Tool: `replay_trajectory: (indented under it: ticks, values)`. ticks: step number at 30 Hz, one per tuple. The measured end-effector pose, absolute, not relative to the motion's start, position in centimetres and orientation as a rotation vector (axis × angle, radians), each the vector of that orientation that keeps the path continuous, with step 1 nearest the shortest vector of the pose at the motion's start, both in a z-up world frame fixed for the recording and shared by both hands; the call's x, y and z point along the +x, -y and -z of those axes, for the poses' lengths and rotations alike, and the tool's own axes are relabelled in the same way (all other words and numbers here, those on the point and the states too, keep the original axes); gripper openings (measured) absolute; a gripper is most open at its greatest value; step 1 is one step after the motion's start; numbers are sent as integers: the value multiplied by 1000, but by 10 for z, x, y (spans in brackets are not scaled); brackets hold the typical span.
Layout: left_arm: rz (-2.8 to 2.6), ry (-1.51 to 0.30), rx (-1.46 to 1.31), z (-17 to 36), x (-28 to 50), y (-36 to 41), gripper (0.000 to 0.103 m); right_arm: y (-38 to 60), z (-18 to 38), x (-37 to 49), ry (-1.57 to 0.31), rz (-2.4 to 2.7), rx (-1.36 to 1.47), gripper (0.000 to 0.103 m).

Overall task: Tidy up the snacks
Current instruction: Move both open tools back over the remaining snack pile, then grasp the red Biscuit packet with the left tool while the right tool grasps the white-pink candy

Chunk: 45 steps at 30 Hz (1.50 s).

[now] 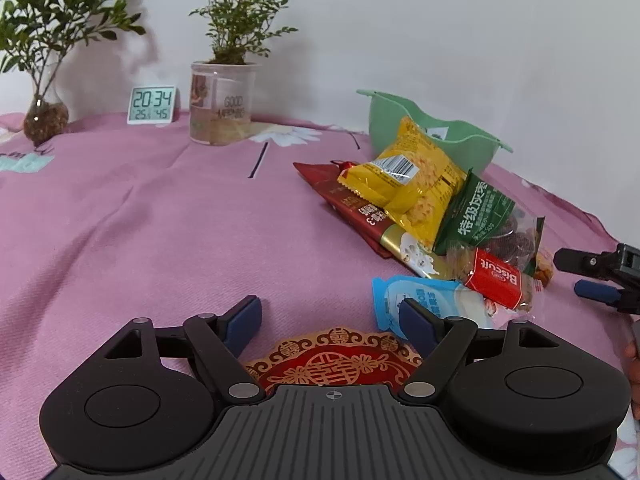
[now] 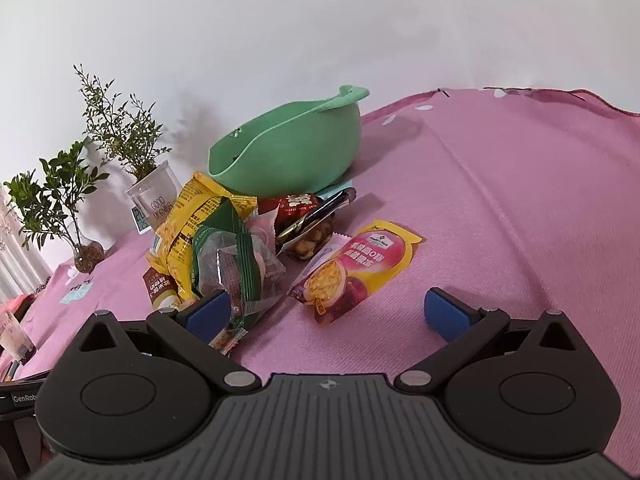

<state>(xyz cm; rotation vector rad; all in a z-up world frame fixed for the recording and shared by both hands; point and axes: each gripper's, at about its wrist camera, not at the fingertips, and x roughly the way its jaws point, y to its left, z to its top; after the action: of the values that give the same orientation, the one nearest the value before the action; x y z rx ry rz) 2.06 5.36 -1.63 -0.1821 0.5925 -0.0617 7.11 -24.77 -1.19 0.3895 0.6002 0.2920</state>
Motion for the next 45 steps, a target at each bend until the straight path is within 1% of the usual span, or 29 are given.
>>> replay_trajectory:
  ticks: [35, 45]
  values:
    - [87, -573, -257, 17, 18, -65, 103, 251, 13, 70, -592, -290, 423, 103]
    - [70, -585, -223, 16, 20, -59, 103, 253, 13, 70, -593, -294, 435, 103]
